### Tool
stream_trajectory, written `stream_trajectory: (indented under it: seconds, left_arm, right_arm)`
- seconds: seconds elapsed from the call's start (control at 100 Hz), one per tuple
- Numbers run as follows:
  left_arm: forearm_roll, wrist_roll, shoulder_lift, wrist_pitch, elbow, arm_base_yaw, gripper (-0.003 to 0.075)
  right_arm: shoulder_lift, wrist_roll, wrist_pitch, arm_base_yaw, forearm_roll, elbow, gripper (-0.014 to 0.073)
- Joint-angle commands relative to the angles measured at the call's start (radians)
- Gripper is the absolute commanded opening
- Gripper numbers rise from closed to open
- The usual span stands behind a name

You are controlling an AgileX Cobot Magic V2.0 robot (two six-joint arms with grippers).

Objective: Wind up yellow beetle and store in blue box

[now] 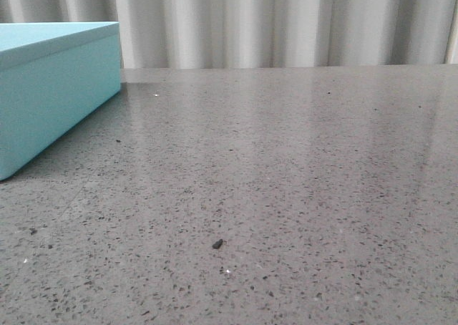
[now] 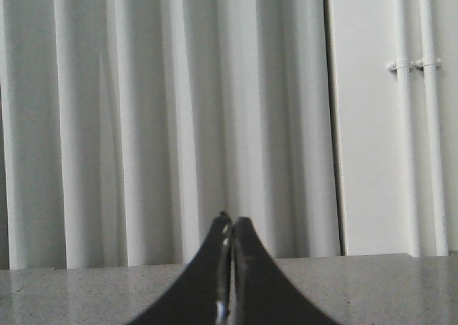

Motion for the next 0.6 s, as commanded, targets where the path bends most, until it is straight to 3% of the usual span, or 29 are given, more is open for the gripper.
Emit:
stream_trajectory:
  seconds: [0.0, 0.26, 0.59]
  left_arm:
    - [0.001, -0.041, -0.033, -0.093, 0.027, 0.012, -0.0021]
    - [0.004, -0.043, -0.033, 0.079, 0.027, 0.012, -0.0021]
    - [0.004, -0.043, -0.033, 0.077, 0.025, 0.012, -0.0021]
  right_arm:
    - [0.009, -0.002, -0.068, 0.001, -0.002, 0.020, -0.0061]
    - [0.009, -0.002, -0.068, 0.001, -0.002, 0.020, -0.0061]
    - [0.009, -0.002, -0.068, 0.001, -0.002, 0.020, -0.0061]
